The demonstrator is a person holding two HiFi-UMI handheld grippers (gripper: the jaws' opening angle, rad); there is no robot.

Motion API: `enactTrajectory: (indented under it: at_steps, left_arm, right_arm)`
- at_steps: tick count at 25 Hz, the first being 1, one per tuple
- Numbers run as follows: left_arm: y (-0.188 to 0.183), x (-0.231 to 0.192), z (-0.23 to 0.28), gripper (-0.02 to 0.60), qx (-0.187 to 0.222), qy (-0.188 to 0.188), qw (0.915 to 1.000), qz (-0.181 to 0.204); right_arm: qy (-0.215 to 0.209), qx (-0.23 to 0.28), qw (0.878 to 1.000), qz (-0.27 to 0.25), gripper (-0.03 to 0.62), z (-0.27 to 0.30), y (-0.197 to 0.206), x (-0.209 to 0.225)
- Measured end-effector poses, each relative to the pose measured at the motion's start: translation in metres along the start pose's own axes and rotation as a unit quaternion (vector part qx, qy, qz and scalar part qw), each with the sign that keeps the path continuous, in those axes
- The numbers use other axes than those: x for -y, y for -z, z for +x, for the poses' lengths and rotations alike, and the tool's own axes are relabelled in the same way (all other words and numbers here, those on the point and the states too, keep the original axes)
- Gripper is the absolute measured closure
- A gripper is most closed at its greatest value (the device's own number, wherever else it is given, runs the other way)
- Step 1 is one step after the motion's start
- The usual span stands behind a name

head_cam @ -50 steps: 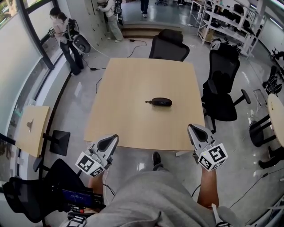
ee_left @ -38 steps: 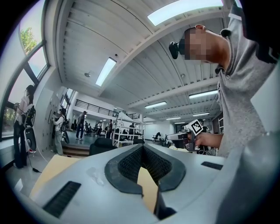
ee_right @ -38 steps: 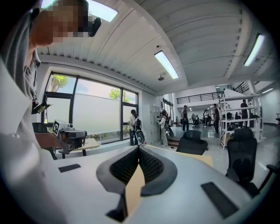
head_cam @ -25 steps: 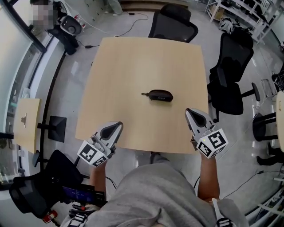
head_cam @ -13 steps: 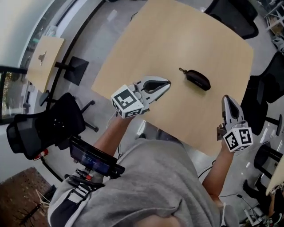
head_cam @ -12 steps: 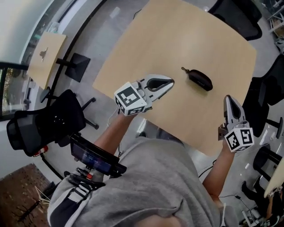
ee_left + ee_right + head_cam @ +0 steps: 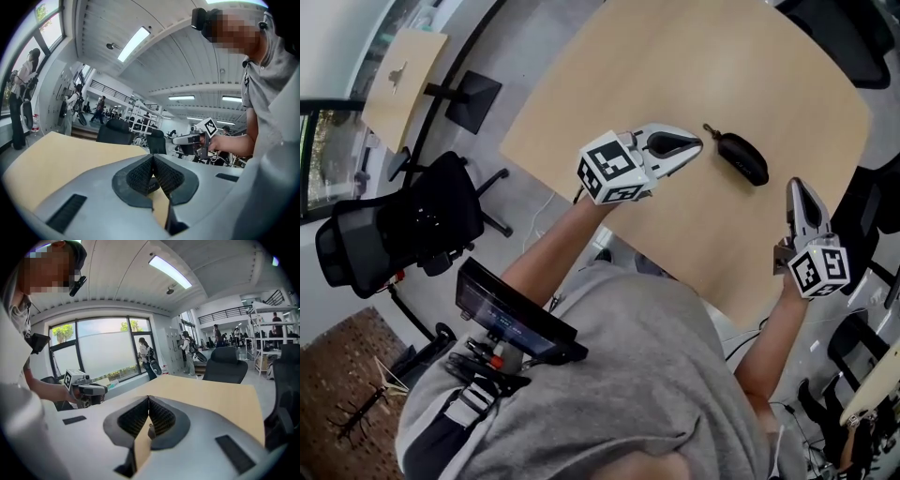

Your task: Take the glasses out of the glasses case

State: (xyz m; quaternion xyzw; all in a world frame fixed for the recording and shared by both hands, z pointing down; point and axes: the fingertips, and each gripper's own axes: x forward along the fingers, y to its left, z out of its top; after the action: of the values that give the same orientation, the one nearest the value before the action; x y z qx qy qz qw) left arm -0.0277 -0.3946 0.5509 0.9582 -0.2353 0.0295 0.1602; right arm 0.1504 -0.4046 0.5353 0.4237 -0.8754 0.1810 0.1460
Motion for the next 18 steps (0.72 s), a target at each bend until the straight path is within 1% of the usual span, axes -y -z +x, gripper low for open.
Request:
enactTrajectory:
  at_steps: [6, 9, 13, 18]
  left_arm:
    - [0.017, -0.016, 0.026, 0.575, -0.025, 0.017, 0.9994, -0.016]
    - [0.029, -0.022, 0.035, 0.575, -0.041, 0.024, 0.9986, -0.025]
    - [0.050, -0.028, 0.060, 0.575, -0.066, 0.027, 0.9967, -0.038]
    - [0.080, -0.032, 0.095, 0.574, -0.099, 0.034, 0.9934, -0.047]
  right_arm:
    - [0.000, -0.019, 1.000, 0.007, 0.586, 0.024, 0.010, 0.016]
    - [-0.004, -0.037, 0.999, 0.006, 0.586, 0.039, 0.021, 0.020]
    - [-0.002, -0.073, 0.997, 0.001, 0.586, 0.054, 0.041, 0.045]
    - [0.000, -0.105, 0.995, -0.002, 0.586, 0.072, 0.065, 0.076]
